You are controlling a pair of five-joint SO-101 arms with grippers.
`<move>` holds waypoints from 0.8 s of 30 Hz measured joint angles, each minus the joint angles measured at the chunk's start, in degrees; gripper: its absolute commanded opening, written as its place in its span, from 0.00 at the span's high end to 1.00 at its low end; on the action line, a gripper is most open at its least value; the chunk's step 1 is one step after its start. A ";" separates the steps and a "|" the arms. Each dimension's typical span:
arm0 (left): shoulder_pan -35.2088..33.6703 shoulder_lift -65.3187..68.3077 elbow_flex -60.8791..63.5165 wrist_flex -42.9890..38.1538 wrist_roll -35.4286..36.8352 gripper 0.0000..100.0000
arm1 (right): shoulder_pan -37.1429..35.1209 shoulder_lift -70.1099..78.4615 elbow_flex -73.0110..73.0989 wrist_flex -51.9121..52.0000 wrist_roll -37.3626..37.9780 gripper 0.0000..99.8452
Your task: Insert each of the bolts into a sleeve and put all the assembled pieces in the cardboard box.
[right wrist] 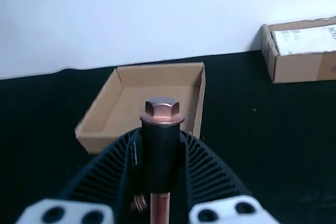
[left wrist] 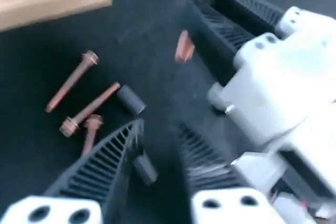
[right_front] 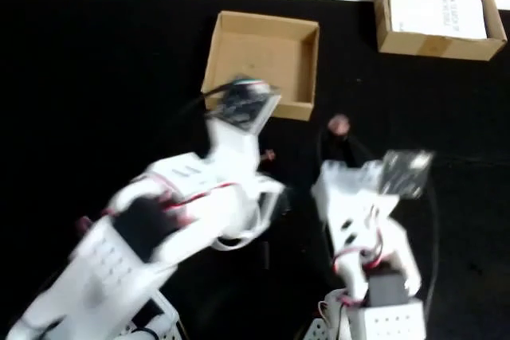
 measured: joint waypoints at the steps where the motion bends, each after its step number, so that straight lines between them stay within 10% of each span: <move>1: -1.93 -2.46 1.05 0.09 0.00 0.99 | 0.00 3.60 -3.08 0.00 -0.18 0.99; 10: -21.54 -20.75 20.22 -7.74 0.00 0.99 | 0.18 37.36 -32.53 -0.09 2.02 0.99; 24: -36.04 -50.11 63.65 -30.33 0.18 0.99 | -6.33 73.49 -56.18 -0.09 38.86 0.99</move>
